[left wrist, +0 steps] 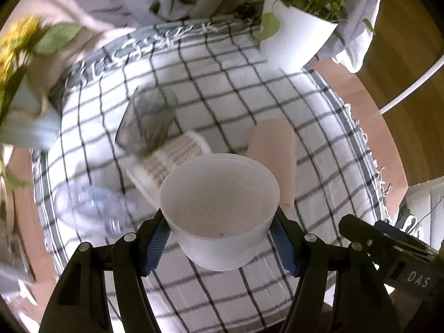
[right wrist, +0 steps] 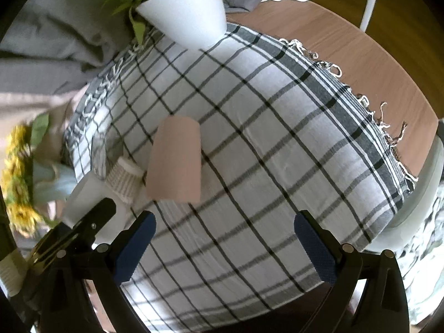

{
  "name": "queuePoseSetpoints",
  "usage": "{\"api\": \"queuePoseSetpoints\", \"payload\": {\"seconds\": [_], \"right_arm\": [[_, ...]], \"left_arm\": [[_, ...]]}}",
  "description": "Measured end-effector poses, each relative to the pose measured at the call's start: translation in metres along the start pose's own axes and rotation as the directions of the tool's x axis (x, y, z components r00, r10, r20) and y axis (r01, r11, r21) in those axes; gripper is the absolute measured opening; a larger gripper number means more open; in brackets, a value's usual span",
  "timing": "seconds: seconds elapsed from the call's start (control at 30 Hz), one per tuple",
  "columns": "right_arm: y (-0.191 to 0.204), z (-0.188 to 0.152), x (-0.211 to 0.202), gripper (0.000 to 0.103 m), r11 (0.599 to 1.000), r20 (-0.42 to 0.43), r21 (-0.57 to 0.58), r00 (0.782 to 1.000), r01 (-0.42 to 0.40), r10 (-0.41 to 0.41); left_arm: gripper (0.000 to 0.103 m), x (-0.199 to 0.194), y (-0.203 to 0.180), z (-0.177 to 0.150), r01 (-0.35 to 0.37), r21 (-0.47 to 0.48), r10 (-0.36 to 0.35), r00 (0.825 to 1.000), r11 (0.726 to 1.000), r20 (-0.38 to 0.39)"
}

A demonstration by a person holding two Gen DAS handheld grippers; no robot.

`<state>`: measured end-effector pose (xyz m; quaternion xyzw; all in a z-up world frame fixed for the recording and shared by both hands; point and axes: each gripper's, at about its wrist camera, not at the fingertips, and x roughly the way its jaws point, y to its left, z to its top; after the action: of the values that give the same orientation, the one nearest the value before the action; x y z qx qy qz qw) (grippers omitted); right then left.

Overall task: Flip cup upside down
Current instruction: 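Lift the white cup with the left tool and turn it upright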

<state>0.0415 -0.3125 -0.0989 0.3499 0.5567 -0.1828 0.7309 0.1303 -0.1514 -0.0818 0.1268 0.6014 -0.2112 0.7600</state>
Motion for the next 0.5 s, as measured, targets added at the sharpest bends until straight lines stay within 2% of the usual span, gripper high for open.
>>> {"api": "queuePoseSetpoints", "payload": {"seconds": [0.13,0.5], "right_arm": [[-0.007,-0.012,0.004,0.101,0.999,-0.033,-0.034,0.999,0.018,-0.019],[-0.021,-0.039,0.023,0.101,0.992,-0.134,-0.118,0.989,0.045,-0.060]], "left_arm": [[0.067,0.006,0.000,-0.023,-0.005,-0.044,0.003,0.999,0.999,-0.032],[0.067,0.029,-0.001,-0.071,0.015,-0.180,-0.042,0.988,0.984,-0.146]]}}
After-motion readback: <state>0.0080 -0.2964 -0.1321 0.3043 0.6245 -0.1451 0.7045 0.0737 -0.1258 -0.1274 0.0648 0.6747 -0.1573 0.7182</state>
